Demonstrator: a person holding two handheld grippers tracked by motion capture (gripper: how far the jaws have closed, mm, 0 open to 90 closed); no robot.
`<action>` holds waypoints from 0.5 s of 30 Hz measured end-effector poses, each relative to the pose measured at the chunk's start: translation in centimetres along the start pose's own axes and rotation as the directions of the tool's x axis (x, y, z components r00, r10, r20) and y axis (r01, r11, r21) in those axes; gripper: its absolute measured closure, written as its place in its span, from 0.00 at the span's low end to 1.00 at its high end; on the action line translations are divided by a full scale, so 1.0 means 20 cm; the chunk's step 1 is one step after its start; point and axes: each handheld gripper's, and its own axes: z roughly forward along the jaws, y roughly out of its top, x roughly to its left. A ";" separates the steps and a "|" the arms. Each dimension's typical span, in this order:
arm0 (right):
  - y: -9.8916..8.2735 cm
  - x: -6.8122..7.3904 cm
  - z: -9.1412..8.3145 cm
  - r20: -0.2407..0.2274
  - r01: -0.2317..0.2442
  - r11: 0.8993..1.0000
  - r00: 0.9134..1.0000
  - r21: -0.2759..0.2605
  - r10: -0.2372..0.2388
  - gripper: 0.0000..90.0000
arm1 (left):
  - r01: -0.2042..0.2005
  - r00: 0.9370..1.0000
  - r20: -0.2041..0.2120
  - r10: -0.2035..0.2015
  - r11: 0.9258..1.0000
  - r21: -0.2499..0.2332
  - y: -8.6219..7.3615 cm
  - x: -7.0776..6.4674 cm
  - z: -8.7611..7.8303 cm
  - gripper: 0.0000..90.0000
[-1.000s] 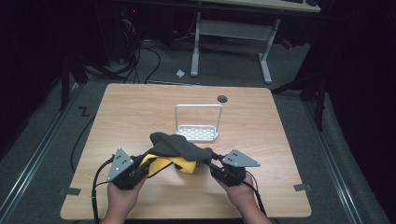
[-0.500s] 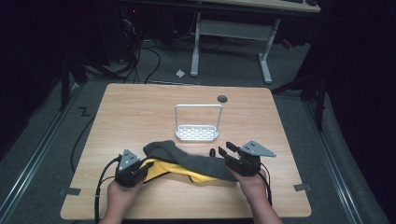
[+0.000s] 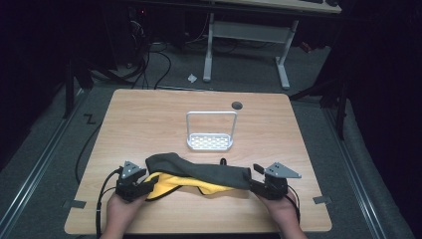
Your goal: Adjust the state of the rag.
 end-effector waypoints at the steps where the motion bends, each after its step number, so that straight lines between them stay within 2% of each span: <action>1: -0.02 0.00 -0.01 -0.001 0.000 1.000 1.000 0.019 0.000 0.48 | -0.002 1.000 -0.004 0.002 1.000 -0.002 -0.01 0.00 -0.02 0.43; 4: -0.10 0.01 -0.04 -0.028 0.000 0.998 1.000 0.059 0.002 0.46 | -0.009 1.000 -0.012 0.009 1.000 -0.003 -0.02 -0.02 -0.06 0.39; 6: -0.13 0.02 -0.05 -0.031 0.015 0.996 0.999 0.086 -0.012 0.44 | -0.017 1.000 -0.017 0.016 1.000 -0.013 -0.02 -0.04 -0.08 0.38; 9: -0.14 0.02 -0.03 -0.046 0.022 0.994 0.999 0.109 -0.017 0.44 | -0.046 0.999 -0.021 0.046 0.999 -0.013 -0.03 -0.06 -0.10 0.38; 11: -0.15 0.02 0.01 -0.061 0.019 0.991 0.998 0.129 -0.012 0.45 | -0.048 0.999 -0.023 0.048 0.999 -0.007 -0.03 -0.06 -0.11 0.38; 14: -0.15 0.03 0.05 -0.064 0.026 0.987 0.998 0.156 -0.017 0.52 | -0.018 1.000 -0.010 0.018 1.000 0.002 -0.04 -0.04 -0.10 0.40; 15: -0.15 0.03 0.07 -0.060 0.021 0.987 0.998 0.159 -0.011 0.63 | -0.004 1.000 0.002 0.004 1.000 0.000 -0.04 -0.03 -0.10 0.40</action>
